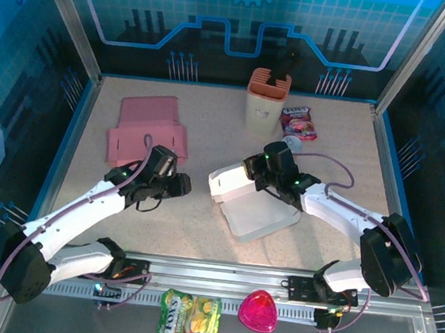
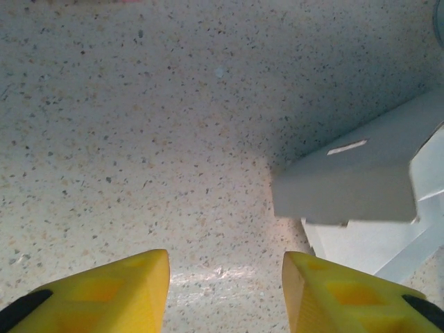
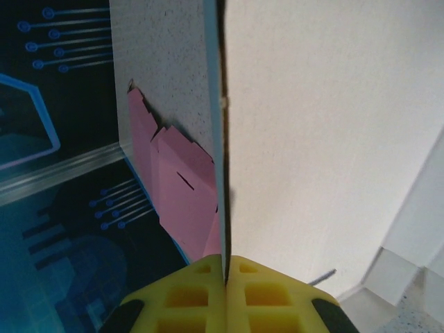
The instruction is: Fold the paper box
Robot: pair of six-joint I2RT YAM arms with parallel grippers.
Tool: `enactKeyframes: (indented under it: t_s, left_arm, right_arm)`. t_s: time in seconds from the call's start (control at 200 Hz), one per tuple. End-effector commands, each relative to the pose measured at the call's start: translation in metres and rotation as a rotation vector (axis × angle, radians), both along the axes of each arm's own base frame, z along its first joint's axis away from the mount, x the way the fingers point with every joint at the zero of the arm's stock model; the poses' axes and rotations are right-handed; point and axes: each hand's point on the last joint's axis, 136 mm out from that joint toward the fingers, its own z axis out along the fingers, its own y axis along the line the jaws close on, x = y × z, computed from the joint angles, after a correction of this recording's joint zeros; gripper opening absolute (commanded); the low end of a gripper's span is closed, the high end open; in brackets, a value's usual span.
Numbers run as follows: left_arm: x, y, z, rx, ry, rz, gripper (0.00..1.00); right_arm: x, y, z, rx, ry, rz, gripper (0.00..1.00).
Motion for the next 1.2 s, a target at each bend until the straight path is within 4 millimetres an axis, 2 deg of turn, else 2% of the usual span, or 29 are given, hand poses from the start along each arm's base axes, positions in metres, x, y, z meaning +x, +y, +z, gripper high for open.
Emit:
enactKeyframes:
  t_s: [0.0, 0.125, 0.26, 0.29, 0.44, 0.655, 0.85, 1.196]
  left_arm:
    - [0.005, -0.005, -0.002, -0.027, -0.003, -0.008, 0.46]
    - [0.006, -0.004, -0.008, -0.019, 0.007, -0.004, 0.46]
    - [0.007, -0.005, -0.012, -0.032, -0.003, -0.004, 0.46]
    - [0.007, -0.005, -0.013, -0.032, -0.005, -0.005, 0.46]
    - [0.009, -0.007, -0.018, -0.034, -0.023, -0.024, 0.47]
    - [0.011, -0.021, -0.027, -0.048, -0.109, -0.172, 0.47]
    - [0.013, -0.031, -0.026, -0.052, -0.287, -0.313, 0.51]
    - [0.004, -0.043, -0.025, -0.028, -0.444, -0.507, 0.53]
  right_arm:
    - [0.002, 0.014, 0.032, 0.062, -0.131, 0.09, 0.0]
    - [-0.004, 0.023, 0.041, 0.067, -0.158, 0.152, 0.0]
    - [-0.012, 0.02, 0.023, 0.088, -0.158, 0.158, 0.0]
    - [-0.011, 0.022, 0.027, 0.109, -0.19, 0.166, 0.0]
    - [-0.017, 0.023, 0.012, 0.121, -0.214, 0.225, 0.0]
    - [-0.013, 0.028, 0.001, 0.147, -0.239, 0.241, 0.0]
    - [-0.012, 0.031, -0.016, 0.153, -0.203, 0.248, 0.0]
    - [-0.009, 0.035, -0.013, 0.153, -0.203, 0.258, 0.0]
